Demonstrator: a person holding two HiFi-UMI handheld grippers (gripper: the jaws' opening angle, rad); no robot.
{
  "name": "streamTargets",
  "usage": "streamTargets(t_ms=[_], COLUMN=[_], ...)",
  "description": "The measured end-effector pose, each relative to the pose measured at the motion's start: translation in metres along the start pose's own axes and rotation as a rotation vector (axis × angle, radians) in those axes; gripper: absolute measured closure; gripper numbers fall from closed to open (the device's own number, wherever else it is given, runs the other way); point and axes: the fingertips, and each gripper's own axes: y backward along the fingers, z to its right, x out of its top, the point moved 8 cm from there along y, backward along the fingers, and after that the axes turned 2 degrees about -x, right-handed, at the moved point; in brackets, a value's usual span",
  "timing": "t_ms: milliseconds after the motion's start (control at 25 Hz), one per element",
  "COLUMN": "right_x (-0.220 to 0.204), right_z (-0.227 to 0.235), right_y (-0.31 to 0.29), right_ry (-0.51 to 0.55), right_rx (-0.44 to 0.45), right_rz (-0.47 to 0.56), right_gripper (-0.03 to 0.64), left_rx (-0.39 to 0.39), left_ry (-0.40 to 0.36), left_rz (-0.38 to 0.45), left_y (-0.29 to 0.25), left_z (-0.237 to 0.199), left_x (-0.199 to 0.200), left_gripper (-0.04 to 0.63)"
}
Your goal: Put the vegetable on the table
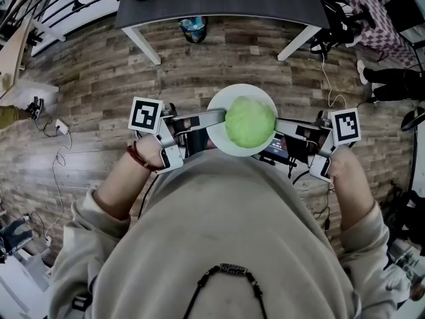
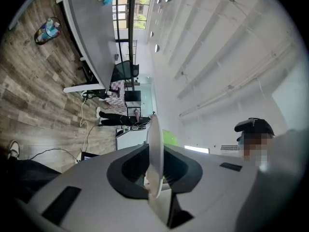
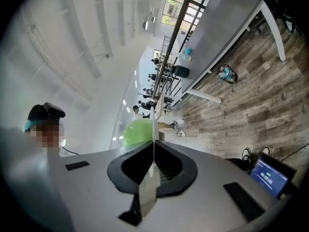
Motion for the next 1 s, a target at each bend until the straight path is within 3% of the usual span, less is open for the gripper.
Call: streamTargets(t_ms=[600,840,1000], right_x=[-0.005,-0.001,-0.001], right_z=[0.003,0.002,0.004], right_y=[0.021,0.029,0.018], right_ry=[0.003,0.033,0.036], right_rx=[0.036,0.029,0.013], right_rz=[0.042,0.028,-0.012], right_gripper=[0.592,0.592,0.592], left_rx=[0.038,0.026,0.036], left_ry=[-0.009,-0.045,-0.009], left_rz=[-0.058,-0.030,-0.008], left_y=[-0.024,-0.032,-0.021], left_z=[0.006,0.005,-0.004], left_x=[0.003,-0.001,-0.004], left_gripper=[0.543,0.543,0.545])
